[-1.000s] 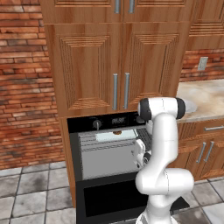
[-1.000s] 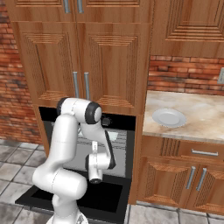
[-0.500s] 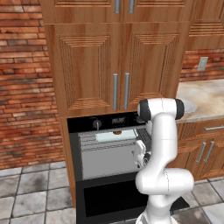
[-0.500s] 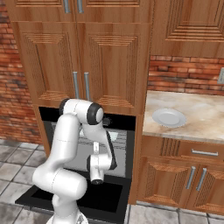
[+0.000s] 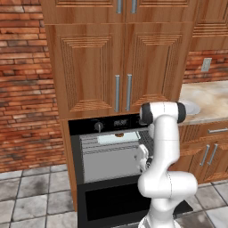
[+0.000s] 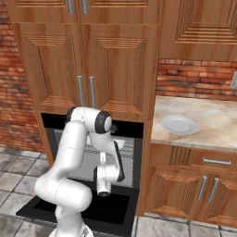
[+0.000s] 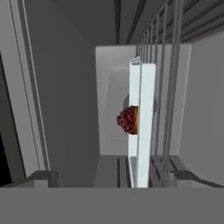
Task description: Take the baked cake out of the oven and place it on the plate for cooling. Then close the oven door.
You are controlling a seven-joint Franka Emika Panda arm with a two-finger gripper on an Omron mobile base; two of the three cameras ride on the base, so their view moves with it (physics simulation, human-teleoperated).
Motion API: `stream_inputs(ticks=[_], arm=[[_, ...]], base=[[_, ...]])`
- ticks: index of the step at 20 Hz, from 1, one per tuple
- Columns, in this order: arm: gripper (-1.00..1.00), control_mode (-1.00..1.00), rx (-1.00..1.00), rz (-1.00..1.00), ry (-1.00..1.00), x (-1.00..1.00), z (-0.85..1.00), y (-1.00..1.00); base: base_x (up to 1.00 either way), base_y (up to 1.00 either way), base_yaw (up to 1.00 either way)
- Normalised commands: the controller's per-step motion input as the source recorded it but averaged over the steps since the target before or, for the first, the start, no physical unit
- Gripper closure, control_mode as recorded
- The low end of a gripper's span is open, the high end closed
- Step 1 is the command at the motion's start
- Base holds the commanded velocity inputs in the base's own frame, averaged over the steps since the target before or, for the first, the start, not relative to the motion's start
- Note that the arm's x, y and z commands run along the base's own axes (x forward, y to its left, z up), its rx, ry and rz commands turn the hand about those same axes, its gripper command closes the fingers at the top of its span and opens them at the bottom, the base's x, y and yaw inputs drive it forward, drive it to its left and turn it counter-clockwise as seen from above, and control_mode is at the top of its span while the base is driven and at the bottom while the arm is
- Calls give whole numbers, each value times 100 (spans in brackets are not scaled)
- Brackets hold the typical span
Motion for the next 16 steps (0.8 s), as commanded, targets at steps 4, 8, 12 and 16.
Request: stream_inputs(ticks=[4, 8, 12, 16], arm=[[-100, -100, 0, 0, -2, 4, -23, 0], [-100, -100, 0, 0, -2, 1, -24, 0], [-100, -100, -2, 0, -2, 0, -20, 0], [-100, -100, -3, 0, -3, 0, -19, 0]], base=[[0, 0, 0], [0, 0, 0], [0, 0, 0], [0, 0, 0]])
